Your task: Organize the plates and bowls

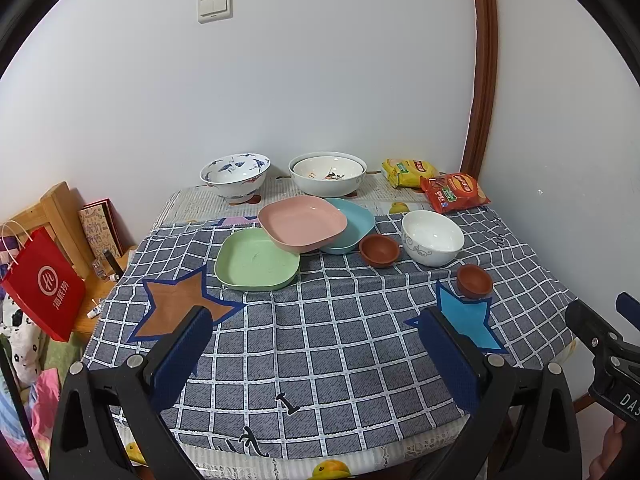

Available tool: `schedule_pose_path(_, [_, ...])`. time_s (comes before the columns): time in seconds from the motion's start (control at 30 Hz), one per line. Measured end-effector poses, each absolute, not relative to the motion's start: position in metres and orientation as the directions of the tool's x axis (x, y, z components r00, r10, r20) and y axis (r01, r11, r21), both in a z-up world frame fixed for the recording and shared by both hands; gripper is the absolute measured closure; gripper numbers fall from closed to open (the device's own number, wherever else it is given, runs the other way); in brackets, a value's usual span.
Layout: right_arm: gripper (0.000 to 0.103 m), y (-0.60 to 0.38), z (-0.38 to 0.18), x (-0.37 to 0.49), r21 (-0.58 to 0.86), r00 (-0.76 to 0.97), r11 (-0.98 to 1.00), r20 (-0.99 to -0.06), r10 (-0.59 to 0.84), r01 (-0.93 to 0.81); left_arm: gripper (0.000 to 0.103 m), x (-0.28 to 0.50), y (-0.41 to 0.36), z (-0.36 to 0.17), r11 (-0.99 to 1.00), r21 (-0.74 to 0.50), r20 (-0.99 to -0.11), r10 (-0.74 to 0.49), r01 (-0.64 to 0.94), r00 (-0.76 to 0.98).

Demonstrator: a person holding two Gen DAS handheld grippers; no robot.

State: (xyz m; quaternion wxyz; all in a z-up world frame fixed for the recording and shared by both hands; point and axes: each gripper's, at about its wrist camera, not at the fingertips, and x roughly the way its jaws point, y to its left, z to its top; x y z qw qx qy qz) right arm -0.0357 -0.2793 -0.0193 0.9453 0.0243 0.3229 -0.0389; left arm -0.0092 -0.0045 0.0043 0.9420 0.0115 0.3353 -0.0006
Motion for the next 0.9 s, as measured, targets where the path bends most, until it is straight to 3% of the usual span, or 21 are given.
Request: schedule_pose_path(0.9, [0.000,-0.279,-0.021,-0.029,0.029,0.789,0.996,-0.613,-0.045,0.079,0.000,-0.001,-0.009,0.010,1.000,0.020,-0.610,-0.005,0.021,0.792])
